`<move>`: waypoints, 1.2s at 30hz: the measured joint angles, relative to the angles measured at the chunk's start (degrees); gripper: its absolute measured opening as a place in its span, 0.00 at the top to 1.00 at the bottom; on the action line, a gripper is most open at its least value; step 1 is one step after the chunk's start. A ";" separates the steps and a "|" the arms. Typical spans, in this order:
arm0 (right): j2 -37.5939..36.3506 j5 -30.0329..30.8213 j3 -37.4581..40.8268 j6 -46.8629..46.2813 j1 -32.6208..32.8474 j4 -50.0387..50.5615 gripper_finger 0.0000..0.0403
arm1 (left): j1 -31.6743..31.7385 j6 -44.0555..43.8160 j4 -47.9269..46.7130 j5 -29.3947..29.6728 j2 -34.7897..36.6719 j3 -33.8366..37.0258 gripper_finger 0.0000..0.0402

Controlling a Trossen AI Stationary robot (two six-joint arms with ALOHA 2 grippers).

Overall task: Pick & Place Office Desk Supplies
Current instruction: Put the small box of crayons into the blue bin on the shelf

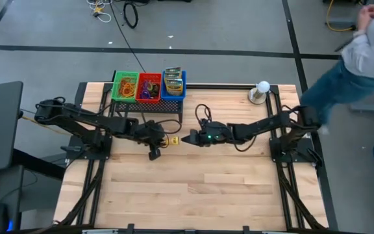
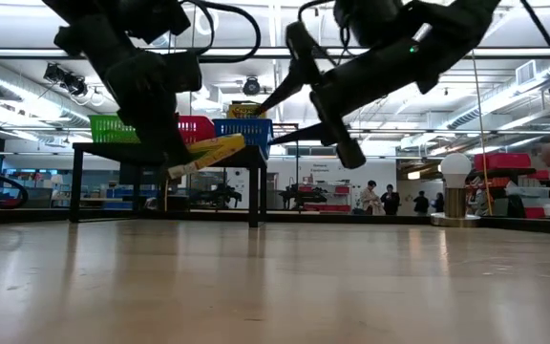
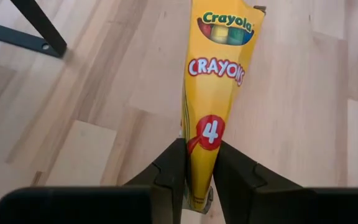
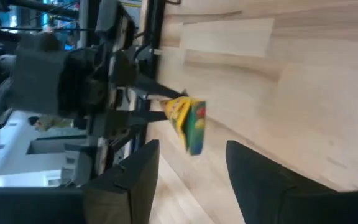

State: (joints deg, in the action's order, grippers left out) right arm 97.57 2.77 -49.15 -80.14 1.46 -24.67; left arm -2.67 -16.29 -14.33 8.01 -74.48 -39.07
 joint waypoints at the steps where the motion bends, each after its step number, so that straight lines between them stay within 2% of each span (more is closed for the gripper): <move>1: 0.65 -0.07 -0.49 0.00 -0.29 0.03 0.52 | -0.01 -0.10 0.03 -0.18 0.00 -0.02 0.80; 6: 3.98 -3.25 -3.03 -0.44 -1.11 -0.33 0.52 | -0.01 0.22 0.60 -0.50 0.00 -0.04 0.80; 21: 6.25 -3.47 -3.32 -5.02 -2.09 -3.98 0.60 | 0.06 1.26 2.47 -2.09 0.00 -0.07 0.80; 28: 9.59 -5.78 -6.88 -5.14 -2.01 -4.74 0.60 | 0.06 1.19 2.43 -3.13 0.00 -0.13 0.80; 31: 9.59 -5.87 -6.93 -5.15 -1.90 -4.61 0.64 | 0.06 0.81 2.36 -3.01 0.00 -0.55 0.80; 36: 9.53 -6.23 -6.82 -5.58 -1.95 -4.75 0.76 | 0.49 1.07 1.30 -2.76 0.00 -1.70 0.80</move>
State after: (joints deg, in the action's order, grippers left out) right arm 107.10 -3.46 -55.96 -85.71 -0.49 -29.42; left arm -2.18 -15.22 -13.04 5.25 -74.48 -40.77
